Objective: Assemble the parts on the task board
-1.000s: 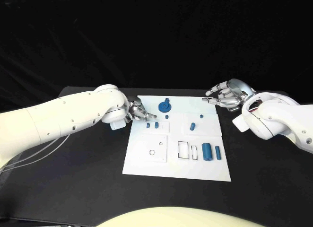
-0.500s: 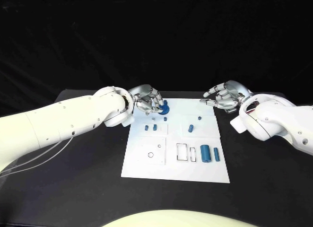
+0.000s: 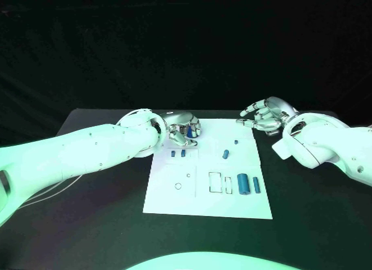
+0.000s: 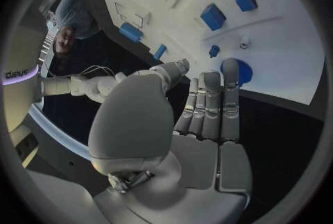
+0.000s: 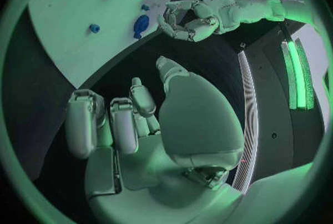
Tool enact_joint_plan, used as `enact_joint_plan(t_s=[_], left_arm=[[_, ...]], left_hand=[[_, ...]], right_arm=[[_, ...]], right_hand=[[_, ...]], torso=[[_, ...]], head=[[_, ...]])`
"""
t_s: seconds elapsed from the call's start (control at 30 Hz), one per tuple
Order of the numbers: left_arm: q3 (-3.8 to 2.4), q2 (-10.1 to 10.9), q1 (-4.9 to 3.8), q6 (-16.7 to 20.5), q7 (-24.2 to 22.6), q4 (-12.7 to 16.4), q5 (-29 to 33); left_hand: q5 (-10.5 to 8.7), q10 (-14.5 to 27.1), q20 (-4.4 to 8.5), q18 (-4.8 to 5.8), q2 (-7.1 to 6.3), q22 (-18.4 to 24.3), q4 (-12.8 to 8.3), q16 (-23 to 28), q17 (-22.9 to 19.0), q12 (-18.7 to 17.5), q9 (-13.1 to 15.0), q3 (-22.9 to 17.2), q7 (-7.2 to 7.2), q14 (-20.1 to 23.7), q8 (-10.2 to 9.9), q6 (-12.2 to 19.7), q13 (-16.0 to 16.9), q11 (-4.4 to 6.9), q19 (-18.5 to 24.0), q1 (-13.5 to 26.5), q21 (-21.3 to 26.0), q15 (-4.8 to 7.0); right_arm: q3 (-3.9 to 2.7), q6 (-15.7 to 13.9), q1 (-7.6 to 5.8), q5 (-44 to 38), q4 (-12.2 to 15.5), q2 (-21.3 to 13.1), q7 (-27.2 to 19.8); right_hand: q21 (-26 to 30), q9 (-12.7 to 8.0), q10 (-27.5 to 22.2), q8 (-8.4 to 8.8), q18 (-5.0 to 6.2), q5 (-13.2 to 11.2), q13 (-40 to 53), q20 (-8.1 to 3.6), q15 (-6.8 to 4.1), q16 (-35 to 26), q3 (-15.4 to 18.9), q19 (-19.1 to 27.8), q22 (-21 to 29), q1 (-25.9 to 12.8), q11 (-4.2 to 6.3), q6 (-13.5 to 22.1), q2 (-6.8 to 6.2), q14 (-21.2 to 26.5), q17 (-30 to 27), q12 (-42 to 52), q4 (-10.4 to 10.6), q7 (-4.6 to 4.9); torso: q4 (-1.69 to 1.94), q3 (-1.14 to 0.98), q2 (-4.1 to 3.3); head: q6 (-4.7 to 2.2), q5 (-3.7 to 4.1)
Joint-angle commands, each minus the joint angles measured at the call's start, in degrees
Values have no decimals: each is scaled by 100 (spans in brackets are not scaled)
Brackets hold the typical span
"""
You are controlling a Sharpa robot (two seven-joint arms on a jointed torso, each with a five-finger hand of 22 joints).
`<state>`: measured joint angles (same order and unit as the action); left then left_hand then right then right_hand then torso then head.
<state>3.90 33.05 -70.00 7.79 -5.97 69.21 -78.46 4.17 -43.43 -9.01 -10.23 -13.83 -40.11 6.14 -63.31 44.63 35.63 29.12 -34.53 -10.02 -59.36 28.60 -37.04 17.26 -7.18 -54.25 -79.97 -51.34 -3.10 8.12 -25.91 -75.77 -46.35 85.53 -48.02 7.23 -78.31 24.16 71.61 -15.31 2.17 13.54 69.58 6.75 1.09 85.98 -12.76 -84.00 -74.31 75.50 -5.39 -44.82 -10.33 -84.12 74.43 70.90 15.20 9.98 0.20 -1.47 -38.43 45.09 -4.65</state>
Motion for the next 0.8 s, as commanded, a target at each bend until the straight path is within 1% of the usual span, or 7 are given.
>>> enact_joint_plan(t_s=[0.03,0.1,0.23,0.33,0.6,0.67,0.8], left_arm=[[10,-81,4,-92,16,-117,-203],[19,-144,6,-101,31,-205,-289],[30,-260,8,-16,46,-353,-390],[33,-329,9,3,54,-436,-429],[38,-485,15,-230,132,-618,-530],[40,-525,26,-279,149,-670,-547],[43,-597,59,-304,160,-764,-567]], left_hand=[[-9,28,6,-28,-101,77,-83,18,-72,-73,-87,57,5,13,-113,-95,-87,-51,48,44,84,-47],[-6,37,1,-28,-100,72,-99,-58,-9,-102,-120,71,11,-54,-128,-114,-118,-56,37,39,76,-52],[-4,43,-3,-28,-98,65,-107,-91,-15,-123,-150,85,5,-71,-143,-126,-143,-61,25,42,66,-56],[2,60,-8,-29,-86,53,-118,-159,8,-152,-190,98,-4,-116,-165,-138,-177,-68,8,39,47,-61],[5,39,-10,-32,-41,9,-159,-286,8,-192,-297,70,50,-155,-212,-290,-251,-64,-9,4,-9,-60],[5,-9,-6,-30,-26,-23,-185,-407,98,-200,-357,33,74,-238,-249,-379,-287,-56,-15,-13,-51,-48],[1,-99,8,-32,-5,-79,-231,-525,131,-210,-441,-42,103,-286,-307,-523,-339,-43,-12,-35,-121,-39]], right_arm=[[-1,4,3,-14,-2,8,-27],[-1,-3,3,-14,-5,9,-34],[-1,-11,3,-15,-9,16,-43],[-1,-8,4,-15,-13,25,-46],[-1,-4,4,-16,-16,35,-44],[-1,-3,5,-16,-17,39,-45],[-1,1,5,-16,-20,44,-45]], right_hand=[[127,-8,-290,-136,86,95,-172,-45,-61,-87,-92,-45,-746,84,41,55,23,-343,683,-179,92,-11],[237,-12,-421,-161,108,96,-344,-50,-67,-146,-113,-3,-678,78,46,70,14,-318,601,-345,95,-15],[272,-14,-457,-171,114,96,-399,-52,-70,-165,-122,9,-656,75,48,76,10,-311,577,-397,96,-16],[272,-14,-457,-171,114,96,-399,-52,-70,-165,-122,9,-656,75,48,76,10,-311,577,-397,96,-16],[272,-14,-457,-171,114,96,-399,-52,-70,-165,-122,9,-656,75,48,76,10,-311,577,-397,96,-16],[272,-14,-457,-171,114,96,-399,-52,-70,-165,-122,9,-656,75,48,76,10,-311,577,-397,96,-16],[272,-14,-457,-171,114,96,-399,-52,-70,-165,-122,9,-656,75,48,76,10,-311,577,-397,96,-16]], torso=[[-14,-2,-5],[-15,-3,-4],[-4,-1,-2],[-8,-2,-4],[-2,-5,1],[-1,3,-3],[-1,1,-2]], head=[[-6,2],[-14,7],[-23,14],[-24,11],[-15,16],[-16,19],[-12,22]])
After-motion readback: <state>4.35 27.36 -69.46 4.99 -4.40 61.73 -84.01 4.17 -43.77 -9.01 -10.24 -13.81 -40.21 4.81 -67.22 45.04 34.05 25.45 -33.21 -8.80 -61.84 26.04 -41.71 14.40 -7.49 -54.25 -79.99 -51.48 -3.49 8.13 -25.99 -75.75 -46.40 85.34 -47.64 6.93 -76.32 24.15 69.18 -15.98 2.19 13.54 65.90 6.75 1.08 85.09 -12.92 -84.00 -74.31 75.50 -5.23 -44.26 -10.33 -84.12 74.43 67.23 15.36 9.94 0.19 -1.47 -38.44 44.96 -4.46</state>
